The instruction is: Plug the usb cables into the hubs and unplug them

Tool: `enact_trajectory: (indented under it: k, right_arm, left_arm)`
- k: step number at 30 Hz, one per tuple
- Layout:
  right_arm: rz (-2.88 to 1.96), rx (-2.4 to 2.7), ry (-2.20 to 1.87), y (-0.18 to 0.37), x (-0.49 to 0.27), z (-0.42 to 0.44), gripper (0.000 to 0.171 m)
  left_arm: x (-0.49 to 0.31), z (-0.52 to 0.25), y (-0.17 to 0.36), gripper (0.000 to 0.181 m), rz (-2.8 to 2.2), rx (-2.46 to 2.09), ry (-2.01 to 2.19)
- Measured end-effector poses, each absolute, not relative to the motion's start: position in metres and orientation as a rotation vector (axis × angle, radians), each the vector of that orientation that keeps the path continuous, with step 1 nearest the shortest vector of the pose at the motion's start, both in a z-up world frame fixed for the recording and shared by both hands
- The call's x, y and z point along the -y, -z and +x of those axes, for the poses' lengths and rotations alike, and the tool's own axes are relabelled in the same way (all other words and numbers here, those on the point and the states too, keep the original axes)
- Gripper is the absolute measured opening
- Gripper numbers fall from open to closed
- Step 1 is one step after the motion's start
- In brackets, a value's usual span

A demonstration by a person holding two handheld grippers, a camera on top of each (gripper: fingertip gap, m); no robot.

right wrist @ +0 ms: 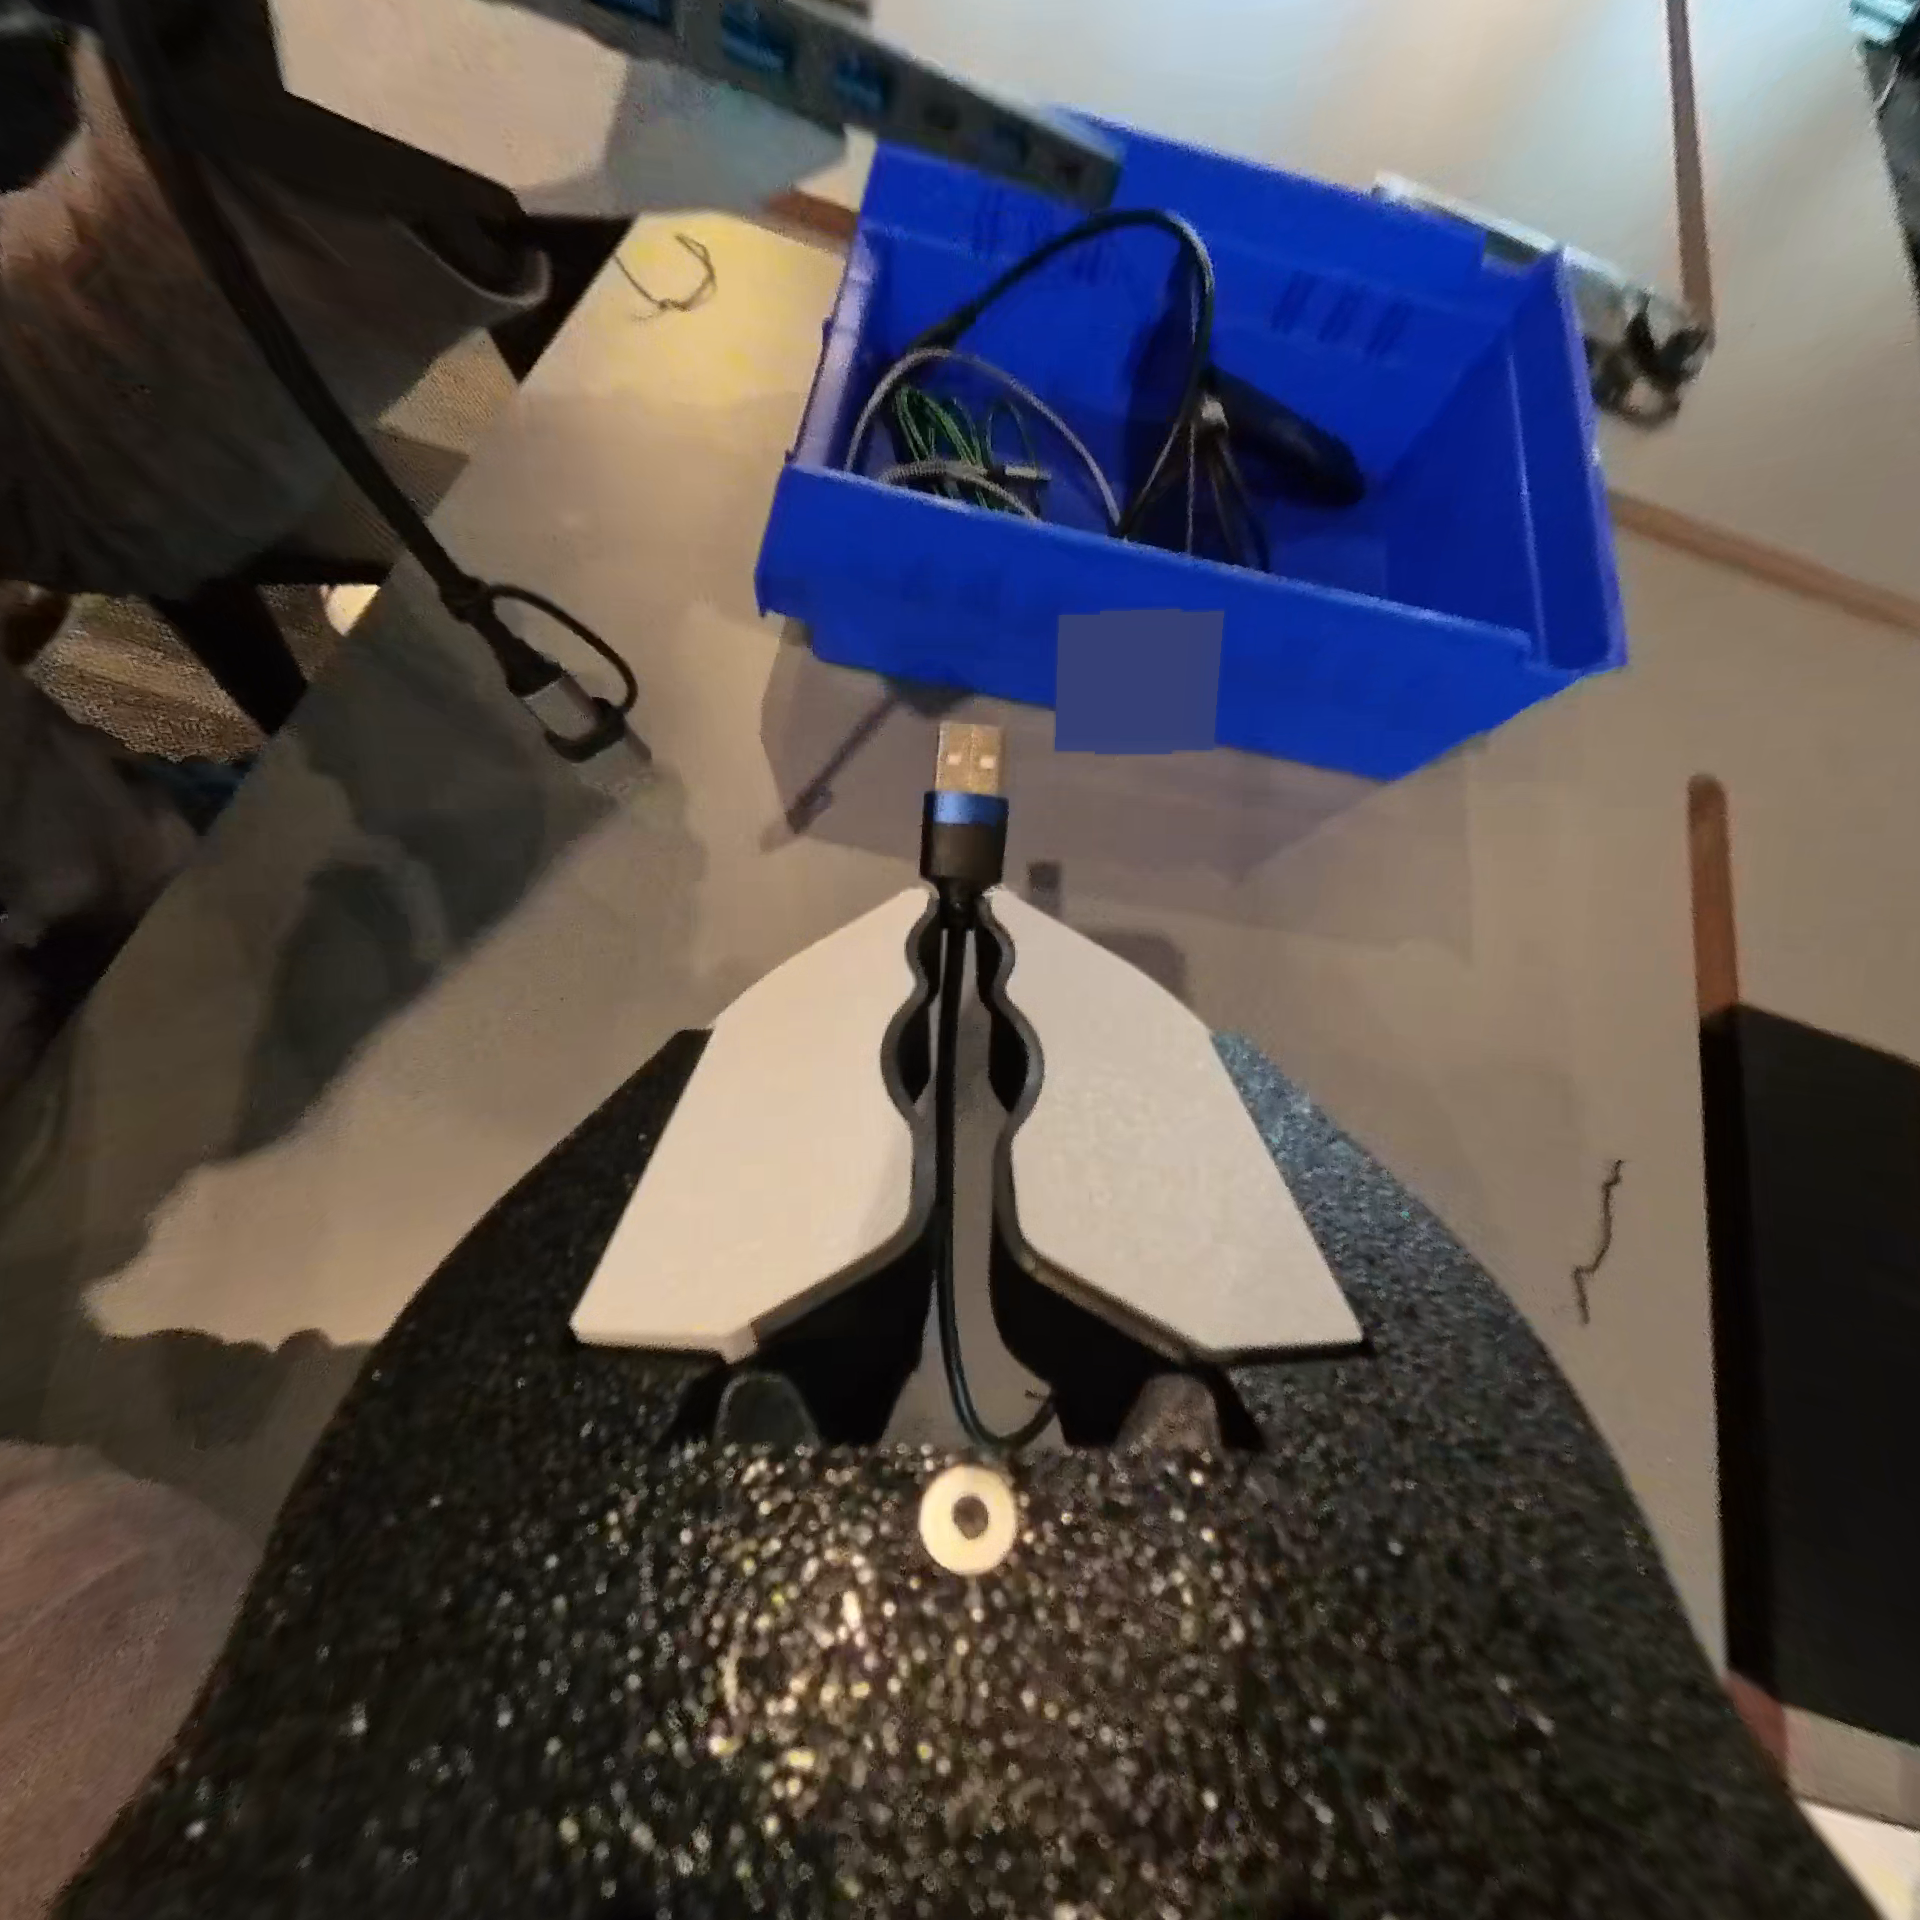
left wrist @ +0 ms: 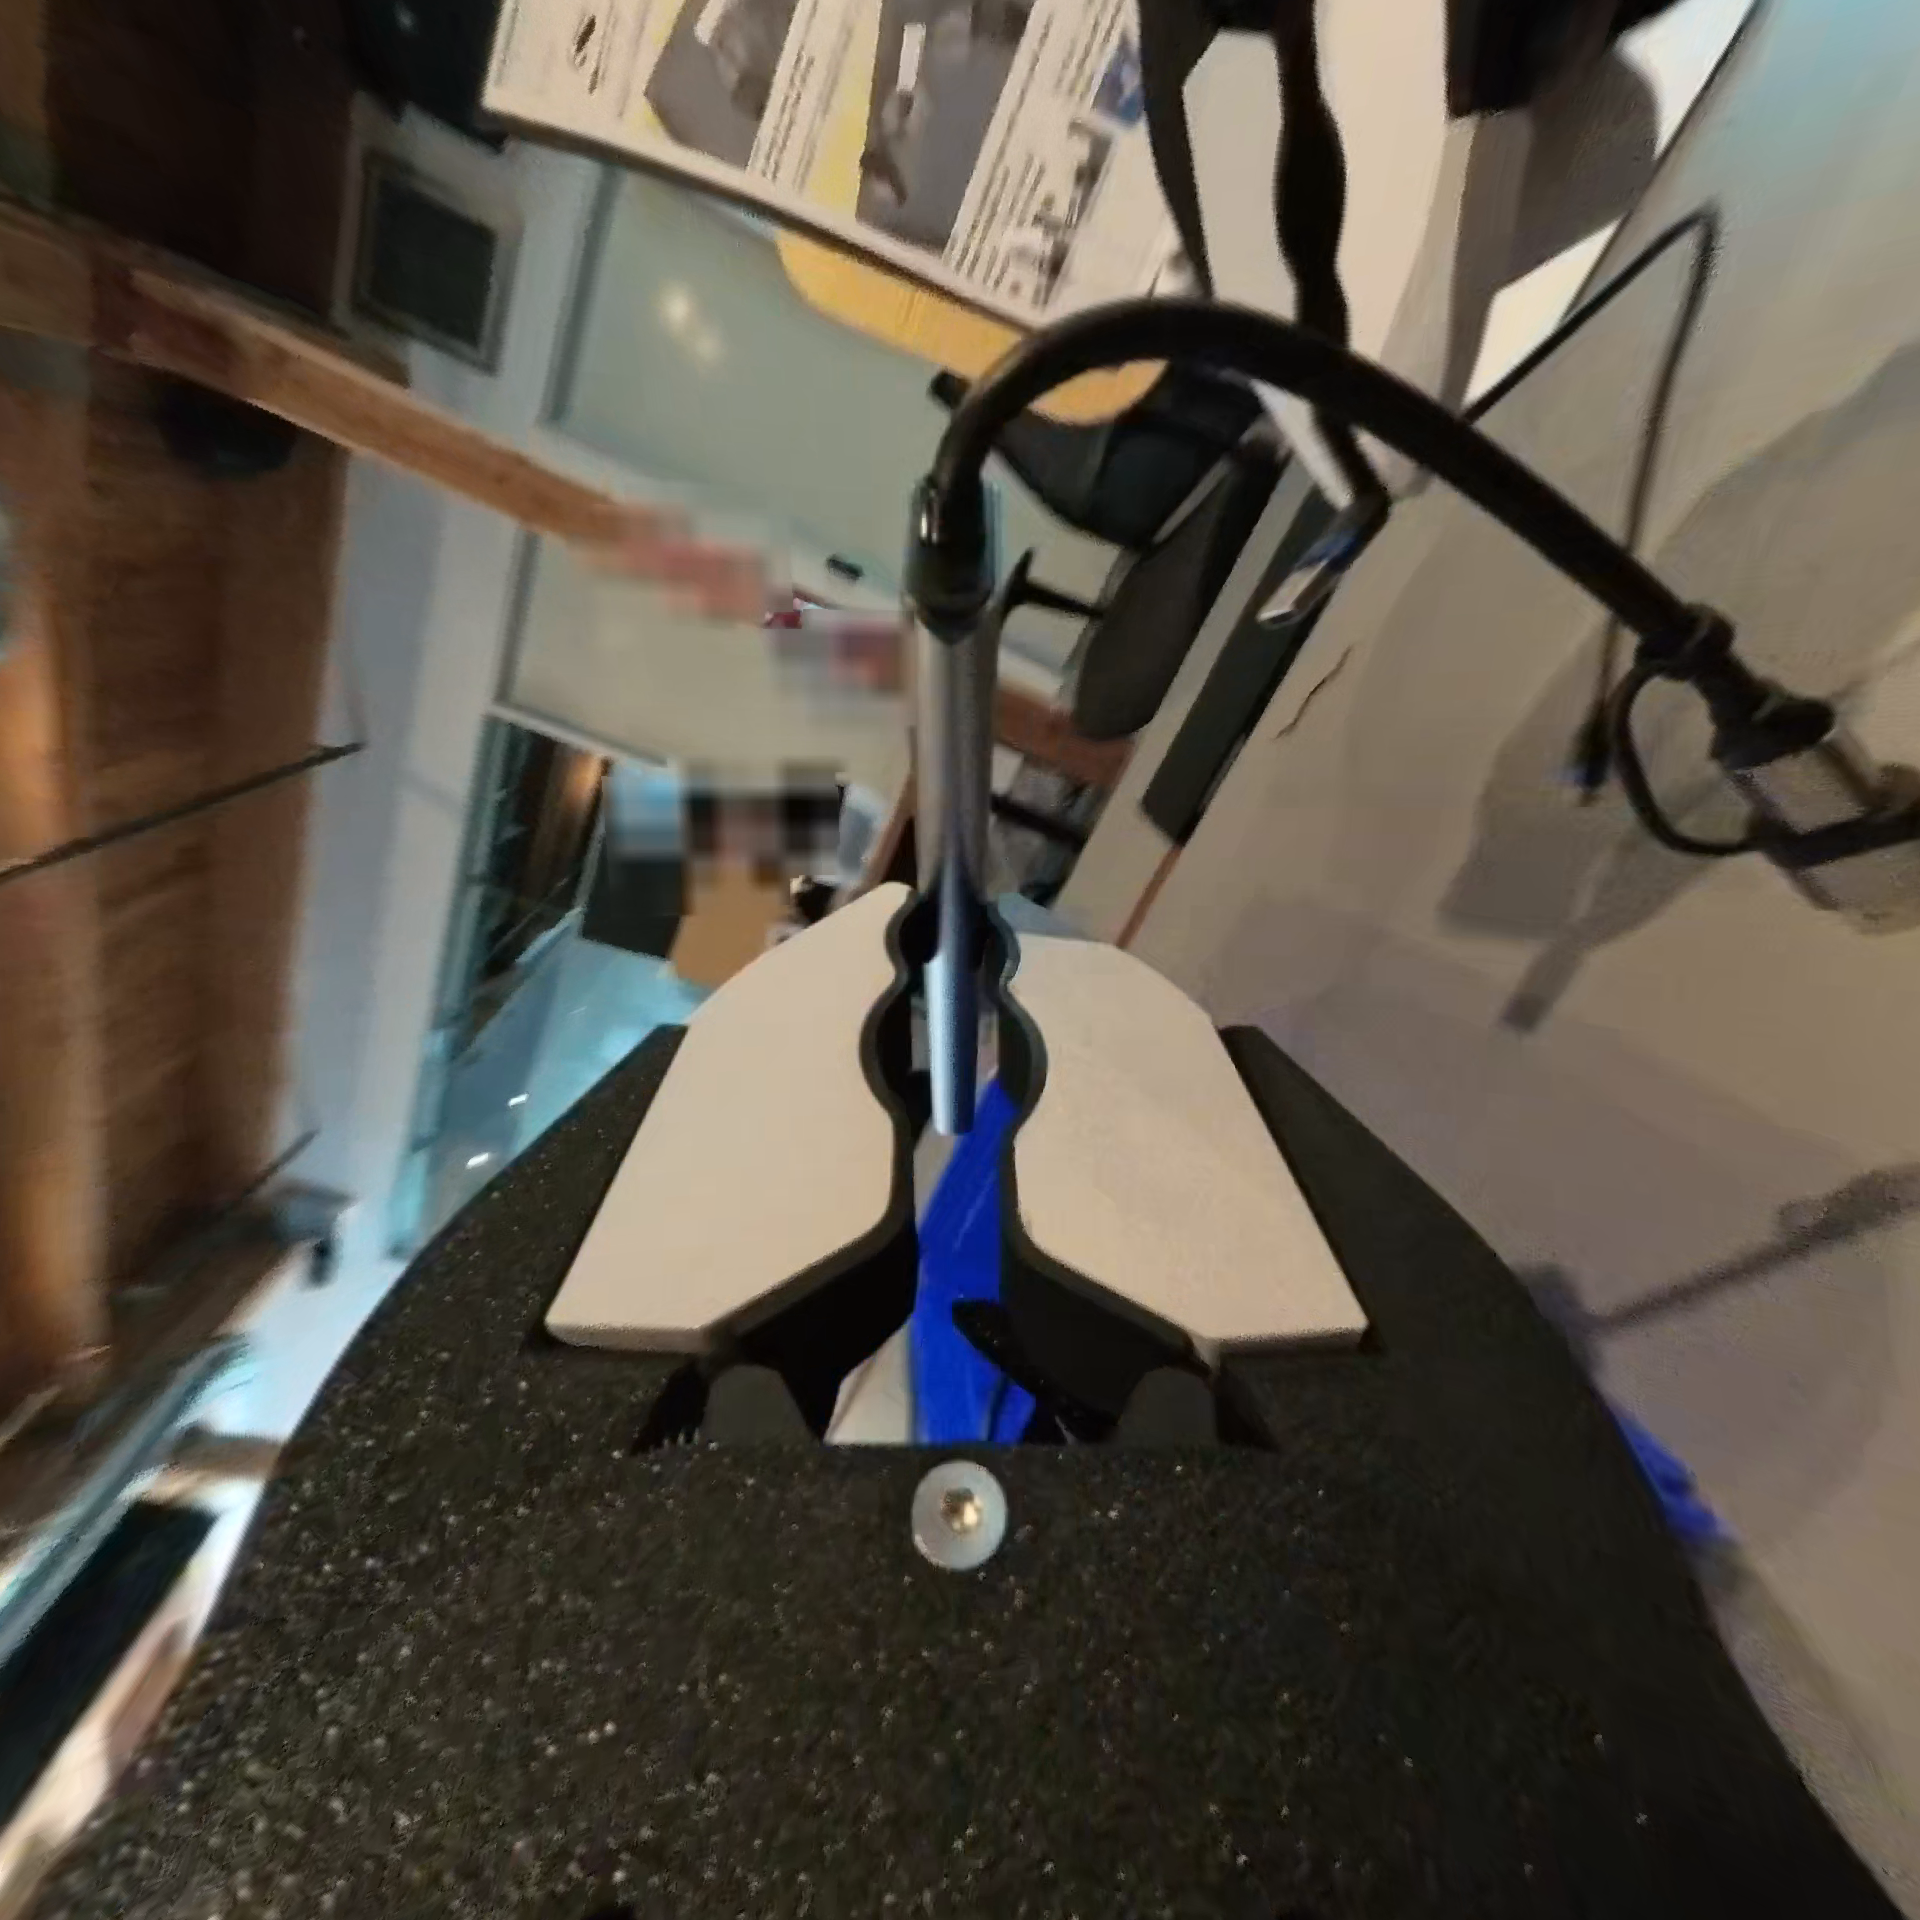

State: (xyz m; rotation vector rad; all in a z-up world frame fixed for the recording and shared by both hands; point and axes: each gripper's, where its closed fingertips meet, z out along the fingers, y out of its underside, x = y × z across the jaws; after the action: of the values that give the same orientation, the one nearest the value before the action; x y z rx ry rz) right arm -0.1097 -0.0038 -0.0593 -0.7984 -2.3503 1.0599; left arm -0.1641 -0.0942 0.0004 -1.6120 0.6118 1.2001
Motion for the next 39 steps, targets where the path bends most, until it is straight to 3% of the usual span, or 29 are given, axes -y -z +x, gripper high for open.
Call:
enact_trajectory:
  k: [8,24,30,39]
  right_arm:
    - [-0.882,2.411,-1.062,0.076,0.001,-0.111,0.005]
    - [-0.936,2.423,-1.068,0.081,-0.003,-0.108,0.005]
    - [-0.961,2.430,-1.072,0.083,-0.005,-0.107,0.005]
    - [-1.016,2.483,-1.027,0.099,-0.008,-0.109,0.005]
  left_arm:
    - [0.094,-0.164,-0.014,0.010,-1.537,-0.586,-1.495]
    - [0.094,-0.167,-0.013,0.010,-1.560,-0.543,-1.437]
    - [0.090,-0.176,-0.005,0.010,-1.633,-0.435,-1.278]
    - [0.099,-0.187,-0.014,0.011,-1.592,-0.095,-0.627]
